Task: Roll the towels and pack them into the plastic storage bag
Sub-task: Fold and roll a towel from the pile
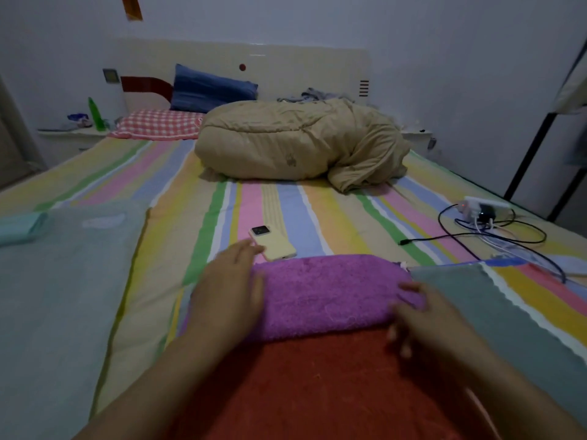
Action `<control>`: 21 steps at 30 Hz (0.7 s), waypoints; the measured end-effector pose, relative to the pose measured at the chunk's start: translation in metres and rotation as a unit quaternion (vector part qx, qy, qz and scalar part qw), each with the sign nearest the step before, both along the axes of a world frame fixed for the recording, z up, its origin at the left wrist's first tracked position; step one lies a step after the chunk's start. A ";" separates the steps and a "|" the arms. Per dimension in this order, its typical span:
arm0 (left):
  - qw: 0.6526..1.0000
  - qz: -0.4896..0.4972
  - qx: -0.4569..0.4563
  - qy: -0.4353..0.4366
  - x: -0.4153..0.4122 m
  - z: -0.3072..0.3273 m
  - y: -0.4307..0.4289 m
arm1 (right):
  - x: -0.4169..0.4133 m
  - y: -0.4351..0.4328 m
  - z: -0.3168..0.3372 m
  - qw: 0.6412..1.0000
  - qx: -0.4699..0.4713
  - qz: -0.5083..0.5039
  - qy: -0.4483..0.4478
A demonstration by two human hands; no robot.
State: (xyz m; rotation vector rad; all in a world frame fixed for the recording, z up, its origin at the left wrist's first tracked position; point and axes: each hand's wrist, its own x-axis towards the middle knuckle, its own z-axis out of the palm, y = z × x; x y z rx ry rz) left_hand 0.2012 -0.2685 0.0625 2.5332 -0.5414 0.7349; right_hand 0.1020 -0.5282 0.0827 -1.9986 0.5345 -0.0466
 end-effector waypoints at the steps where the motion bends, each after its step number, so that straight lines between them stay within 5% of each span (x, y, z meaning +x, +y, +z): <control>1: 0.999 -0.034 0.010 0.014 -0.006 -0.002 -0.015 | -0.010 0.009 0.002 0.991 0.118 0.031 0.046; 3: 0.994 -0.069 0.079 0.043 -0.015 -0.011 -0.037 | -0.019 0.018 0.000 0.959 0.276 0.022 0.052; 6: 0.974 -0.050 0.187 0.113 -0.016 -0.033 -0.048 | -0.017 0.017 -0.011 0.900 0.421 -0.092 -0.066; 13: 0.979 -0.064 0.133 0.138 -0.013 -0.044 -0.044 | 0.003 0.013 -0.024 0.820 0.481 -0.212 -0.225; 15: 0.986 -0.093 -0.014 0.137 -0.017 -0.039 -0.038 | 0.014 0.018 -0.021 0.867 0.395 -0.219 -0.211; 18: 0.956 -0.099 -0.234 0.147 -0.020 -0.033 -0.023 | 0.023 0.033 -0.008 0.963 0.052 -0.175 -0.199; 21: 0.874 -0.060 -0.399 0.271 -0.017 -0.015 -0.004 | 0.028 0.071 0.010 0.950 -0.169 -0.028 -0.262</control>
